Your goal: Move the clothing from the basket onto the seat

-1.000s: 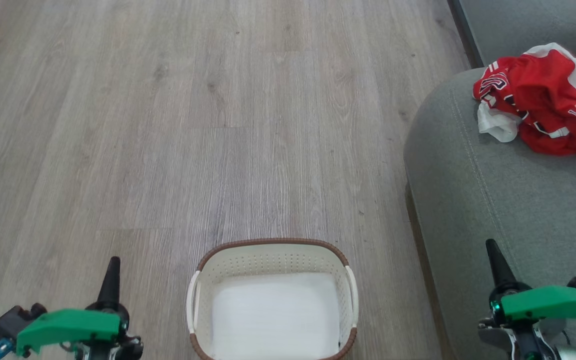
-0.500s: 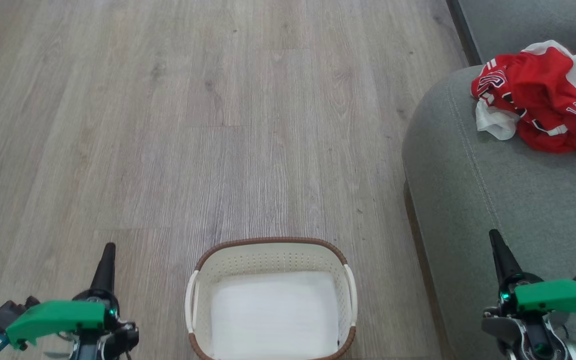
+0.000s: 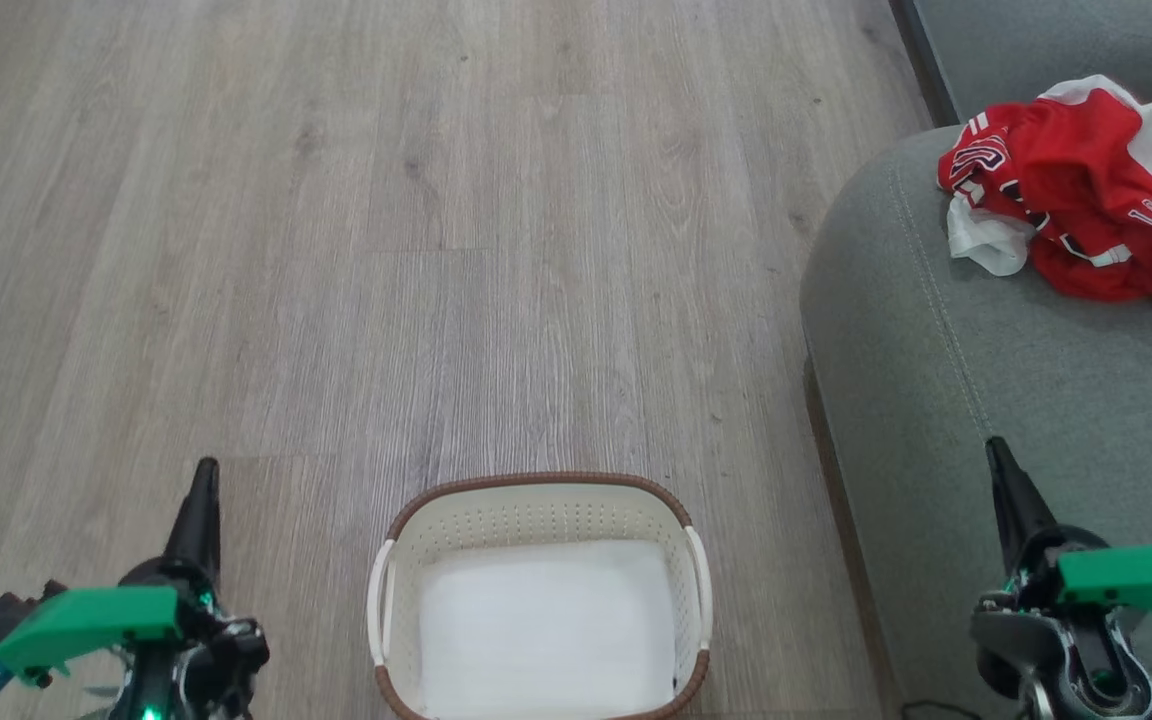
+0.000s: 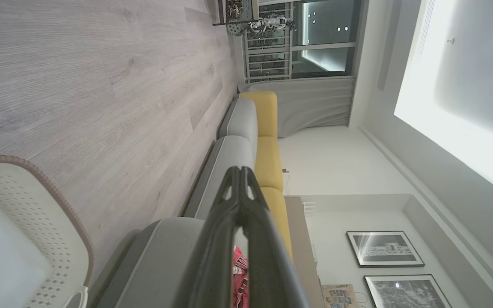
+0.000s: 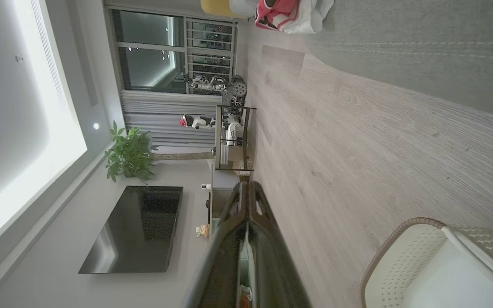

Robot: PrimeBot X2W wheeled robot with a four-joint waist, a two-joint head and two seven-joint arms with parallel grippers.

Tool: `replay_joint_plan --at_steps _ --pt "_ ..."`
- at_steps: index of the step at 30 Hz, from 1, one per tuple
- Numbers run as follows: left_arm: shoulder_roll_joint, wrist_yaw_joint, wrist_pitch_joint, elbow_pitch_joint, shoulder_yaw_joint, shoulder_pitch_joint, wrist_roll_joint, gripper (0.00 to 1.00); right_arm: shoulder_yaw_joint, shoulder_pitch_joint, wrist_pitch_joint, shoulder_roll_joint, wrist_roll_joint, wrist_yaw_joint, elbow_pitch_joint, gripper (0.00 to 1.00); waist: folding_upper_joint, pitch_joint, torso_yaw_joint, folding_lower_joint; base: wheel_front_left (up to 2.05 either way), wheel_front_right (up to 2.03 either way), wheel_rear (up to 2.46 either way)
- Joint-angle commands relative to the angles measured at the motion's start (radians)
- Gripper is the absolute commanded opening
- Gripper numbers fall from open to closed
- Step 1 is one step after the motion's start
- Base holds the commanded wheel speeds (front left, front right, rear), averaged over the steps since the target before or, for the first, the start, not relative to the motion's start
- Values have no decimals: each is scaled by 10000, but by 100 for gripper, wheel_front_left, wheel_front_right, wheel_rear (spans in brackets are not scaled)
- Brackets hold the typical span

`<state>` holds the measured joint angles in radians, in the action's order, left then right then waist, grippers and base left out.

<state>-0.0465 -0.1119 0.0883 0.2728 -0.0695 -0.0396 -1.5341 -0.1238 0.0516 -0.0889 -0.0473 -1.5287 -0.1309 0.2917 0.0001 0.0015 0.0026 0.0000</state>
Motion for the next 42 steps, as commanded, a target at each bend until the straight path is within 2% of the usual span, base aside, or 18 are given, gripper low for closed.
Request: replay_joint_plan --at_steps 1,5,42 --pt "-49 -108 135 -274 -370 -591 -305 0 142 525 -124 -30 -341 2 -429 0 -1 4 -7 0 0 0 0" --pt "-38 -186 250 -272 -446 -683 -731 0 100 562 -241 -30 -788 2 -469 0 -1 16 -25 0 0 0 0" --pt "-37 -188 251 -274 -445 -685 -744 0 100 563 -243 -29 -799 2 -470 0 -1 16 -26 0 0 0 0"
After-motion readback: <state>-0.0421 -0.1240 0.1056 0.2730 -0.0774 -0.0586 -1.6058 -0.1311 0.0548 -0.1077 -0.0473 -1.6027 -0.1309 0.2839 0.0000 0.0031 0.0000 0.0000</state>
